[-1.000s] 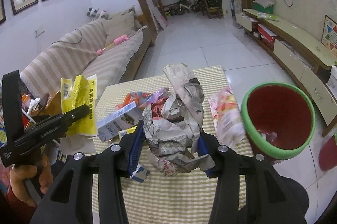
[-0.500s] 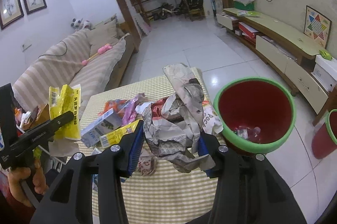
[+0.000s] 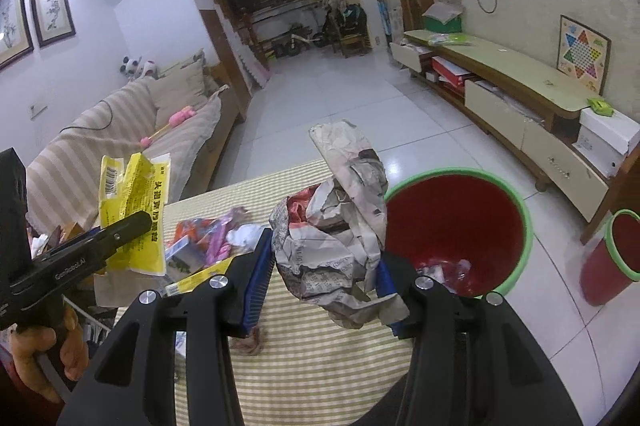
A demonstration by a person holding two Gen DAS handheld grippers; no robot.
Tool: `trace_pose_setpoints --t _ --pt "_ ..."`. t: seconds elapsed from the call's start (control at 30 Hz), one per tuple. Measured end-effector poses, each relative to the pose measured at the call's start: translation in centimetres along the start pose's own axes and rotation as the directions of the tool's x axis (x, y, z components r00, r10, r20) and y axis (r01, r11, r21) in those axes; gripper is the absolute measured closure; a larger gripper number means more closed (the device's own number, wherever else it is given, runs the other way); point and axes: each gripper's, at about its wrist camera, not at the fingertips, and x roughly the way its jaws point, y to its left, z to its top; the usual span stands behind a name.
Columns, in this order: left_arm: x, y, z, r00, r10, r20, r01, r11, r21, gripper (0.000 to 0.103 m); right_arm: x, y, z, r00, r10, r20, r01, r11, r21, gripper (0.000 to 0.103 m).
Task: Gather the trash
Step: 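Drop the yellow wrapper and crumpled paper into the red bin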
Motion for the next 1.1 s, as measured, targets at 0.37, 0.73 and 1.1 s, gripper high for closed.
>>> trace_pose_setpoints --t 0.37,0.73,1.1 --pt "4.2 -4.6 1.3 0.989 -0.137 -0.056 0.140 0.989 0.042 0.062 0.7 -5.7 0.9 0.998 -0.063 0.005 0.062 0.994 0.088 0.057" --pt "12.2 -12.4 3.0 0.947 -0.267 -0.178 0.289 0.951 0.112 0.062 4.3 -11.9 1.7 0.995 -0.094 -0.038 0.099 0.979 0.176 0.056" --pt "13.9 -12.9 3.8 0.955 -0.240 -0.175 0.264 0.956 0.126 0.029 7.6 -14.4 2.0 0.982 -0.171 -0.078 0.183 0.966 0.184 0.036"
